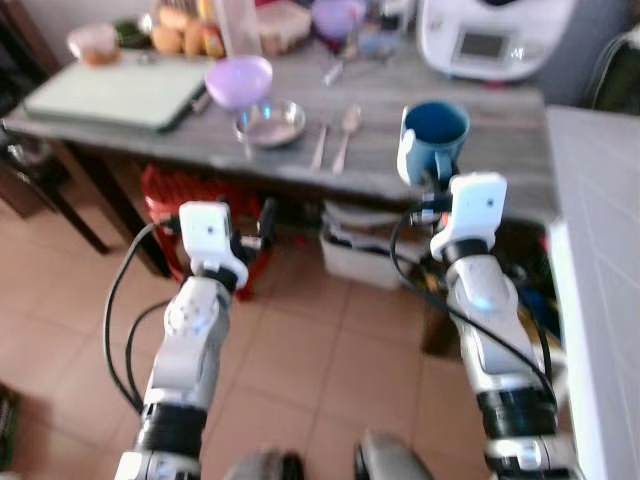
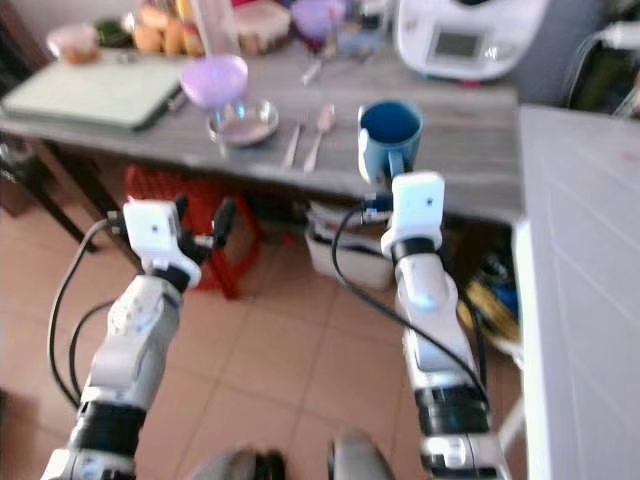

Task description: Setting the table

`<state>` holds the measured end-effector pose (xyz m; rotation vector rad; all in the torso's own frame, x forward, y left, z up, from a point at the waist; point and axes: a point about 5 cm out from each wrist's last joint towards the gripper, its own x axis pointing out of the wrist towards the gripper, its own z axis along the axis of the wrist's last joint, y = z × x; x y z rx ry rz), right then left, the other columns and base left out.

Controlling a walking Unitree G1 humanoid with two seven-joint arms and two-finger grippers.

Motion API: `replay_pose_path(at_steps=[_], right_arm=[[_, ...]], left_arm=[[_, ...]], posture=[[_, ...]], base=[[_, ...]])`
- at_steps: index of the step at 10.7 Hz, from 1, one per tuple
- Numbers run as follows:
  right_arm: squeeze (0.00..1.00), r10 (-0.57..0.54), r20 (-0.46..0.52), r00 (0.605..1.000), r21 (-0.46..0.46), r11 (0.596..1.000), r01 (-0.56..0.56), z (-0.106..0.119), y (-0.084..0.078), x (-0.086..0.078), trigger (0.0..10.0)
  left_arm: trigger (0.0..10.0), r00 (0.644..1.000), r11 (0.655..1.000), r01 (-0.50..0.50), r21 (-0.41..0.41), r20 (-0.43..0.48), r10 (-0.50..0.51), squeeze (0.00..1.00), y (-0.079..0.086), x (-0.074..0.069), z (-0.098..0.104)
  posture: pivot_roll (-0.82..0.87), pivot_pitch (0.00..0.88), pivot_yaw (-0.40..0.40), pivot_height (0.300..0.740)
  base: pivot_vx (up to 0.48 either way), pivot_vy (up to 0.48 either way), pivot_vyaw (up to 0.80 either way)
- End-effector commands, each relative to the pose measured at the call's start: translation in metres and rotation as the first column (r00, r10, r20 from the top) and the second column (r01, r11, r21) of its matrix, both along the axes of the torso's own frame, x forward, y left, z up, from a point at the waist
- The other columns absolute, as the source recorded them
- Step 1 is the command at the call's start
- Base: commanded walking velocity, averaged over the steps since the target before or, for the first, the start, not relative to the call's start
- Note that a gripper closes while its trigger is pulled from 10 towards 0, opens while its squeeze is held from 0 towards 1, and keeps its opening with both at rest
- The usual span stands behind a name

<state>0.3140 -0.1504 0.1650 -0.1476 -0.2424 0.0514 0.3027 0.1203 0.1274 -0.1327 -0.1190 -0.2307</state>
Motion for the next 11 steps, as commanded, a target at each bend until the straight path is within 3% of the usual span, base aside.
replay_pose_path(at_steps=[1, 3, 5, 10, 11], right_arm=[[0.0, -0.018, 0.03, 0.999, 0.011, 1.0, 0.018, 0.007, -0.005, 0.0, 10.0], [0.0, -0.012, 0.033, 0.999, 0.003, 1.0, 0.011, 0.008, -0.004, 0.0, 10.0], [0.0, -0.006, 0.05, 0.999, -0.003, 1.0, 0.006, 0.01, -0.002, 0.0, 10.0], [0.0, -0.096, 0.062, 0.993, -0.02, 0.995, 0.098, 0.012, -0.011, 0.004, 10.0], [0.0, -0.111, 0.063, 0.992, -0.021, 0.993, 0.113, 0.013, -0.013, 0.004, 10.0]], left_arm=[[10.0, 1.0, 1.0, 0.017, 0.006, 0.015, -0.017, 0.0, -0.004, 0.0, 0.003], [10.0, 1.0, 1.0, 0.013, -0.004, 0.015, -0.013, 0.0, -0.004, 0.0, 0.004], [10.0, 1.0, 1.0, 0.011, -0.006, 0.017, -0.011, 0.0, -0.004, 0.0, 0.004], [10.0, 1.0, 1.0, 0.017, -0.023, 0.026, -0.016, 0.0, -0.003, -0.002, 0.005], [10.0, 1.0, 1.0, 0.015, -0.023, 0.026, -0.014, 0.0, -0.001, -0.004, 0.004]], posture=[[-0.11, 0.085, 0.05, 0.74], [-0.11, 0.086, 0.051, 0.74], [-0.11, 0.088, 0.05, 0.74], [-0.1, 0.09, 0.046, 0.74], [-0.1, 0.092, 0.045, 0.74]], base=[[0.48, 0.0, 0.0], [0.48, 0.0, 0.0], [0.48, 0.0, 0.79], [0.48, 0.0, 0.0], [0.0, 0.0, 0.0]])
